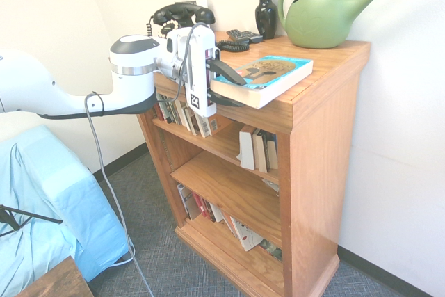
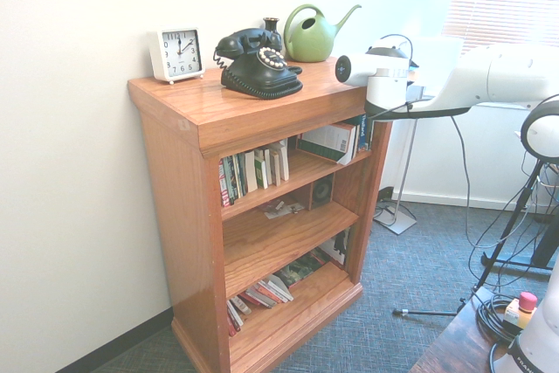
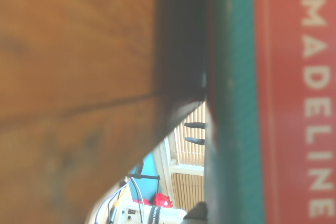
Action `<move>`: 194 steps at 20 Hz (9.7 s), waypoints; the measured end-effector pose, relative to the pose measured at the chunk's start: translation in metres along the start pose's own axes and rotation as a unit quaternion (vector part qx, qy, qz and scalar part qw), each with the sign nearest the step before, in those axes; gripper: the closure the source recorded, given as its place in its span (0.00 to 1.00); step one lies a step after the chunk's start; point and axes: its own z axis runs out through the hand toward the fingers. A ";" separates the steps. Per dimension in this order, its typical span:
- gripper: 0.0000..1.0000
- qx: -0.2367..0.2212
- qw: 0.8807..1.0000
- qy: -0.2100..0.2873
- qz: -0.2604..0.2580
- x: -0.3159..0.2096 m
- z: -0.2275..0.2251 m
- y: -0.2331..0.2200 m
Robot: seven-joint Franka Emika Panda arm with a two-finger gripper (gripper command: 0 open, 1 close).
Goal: Organize the shelf
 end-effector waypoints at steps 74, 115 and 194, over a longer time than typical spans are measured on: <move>1.00 0.436 0.867 -0.148 0.188 -0.264 -0.131 0.123; 1.00 0.586 0.767 -0.196 0.171 -0.306 -0.104 -0.036; 0.00 0.639 0.699 -0.304 0.107 -0.161 -0.105 -0.134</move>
